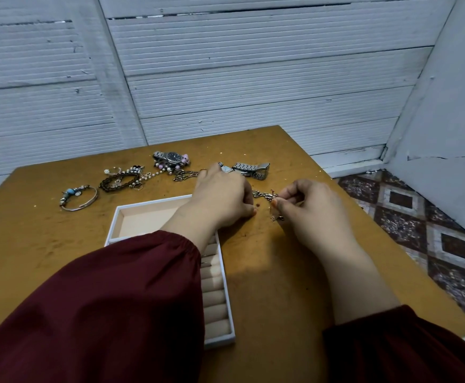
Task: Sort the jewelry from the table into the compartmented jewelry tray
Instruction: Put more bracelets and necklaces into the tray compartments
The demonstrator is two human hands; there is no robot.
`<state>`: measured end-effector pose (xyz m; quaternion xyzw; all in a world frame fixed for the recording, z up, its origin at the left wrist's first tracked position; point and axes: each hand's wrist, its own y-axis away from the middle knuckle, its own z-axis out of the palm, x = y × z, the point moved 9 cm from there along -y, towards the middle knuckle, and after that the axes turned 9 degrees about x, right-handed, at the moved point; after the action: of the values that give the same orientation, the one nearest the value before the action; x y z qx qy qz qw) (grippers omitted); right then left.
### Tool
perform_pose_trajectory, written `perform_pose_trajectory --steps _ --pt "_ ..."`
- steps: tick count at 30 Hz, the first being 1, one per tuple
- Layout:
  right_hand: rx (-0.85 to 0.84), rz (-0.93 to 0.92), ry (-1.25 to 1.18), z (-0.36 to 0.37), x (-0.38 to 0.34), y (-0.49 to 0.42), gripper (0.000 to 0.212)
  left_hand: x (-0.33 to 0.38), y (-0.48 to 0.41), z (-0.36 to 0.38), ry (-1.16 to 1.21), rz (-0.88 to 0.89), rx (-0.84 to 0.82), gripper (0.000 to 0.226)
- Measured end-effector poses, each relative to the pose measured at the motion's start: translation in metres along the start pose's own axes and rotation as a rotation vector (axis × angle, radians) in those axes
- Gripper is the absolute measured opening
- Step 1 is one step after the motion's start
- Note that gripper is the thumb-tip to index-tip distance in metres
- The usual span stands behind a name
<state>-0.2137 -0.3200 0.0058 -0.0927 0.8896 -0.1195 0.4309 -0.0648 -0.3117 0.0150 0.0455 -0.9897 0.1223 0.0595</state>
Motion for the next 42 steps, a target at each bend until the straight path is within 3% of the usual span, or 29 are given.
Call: perform_pose_trajectory --steps 16,21,28,42 --pt "0.031 0.058 -0.173 -0.015 -0.005 0.006 0.009 0.000 0.005 0.003 0.232 0.001 -0.004 0.013" --pt "0.029 0.115 -0.401 -0.018 -0.008 0.009 0.008 -0.010 0.018 -0.017 0.390 -0.075 0.089 0.014" --pt "0.074 0.042 -0.476 -0.032 -0.035 0.024 0.004 -0.038 0.060 -0.051 0.651 -0.196 0.248 0.008" --pt "-0.120 -0.022 -0.771 -0.003 -0.138 0.077 0.009 -0.130 0.172 -0.097 0.912 -0.497 0.568 0.009"
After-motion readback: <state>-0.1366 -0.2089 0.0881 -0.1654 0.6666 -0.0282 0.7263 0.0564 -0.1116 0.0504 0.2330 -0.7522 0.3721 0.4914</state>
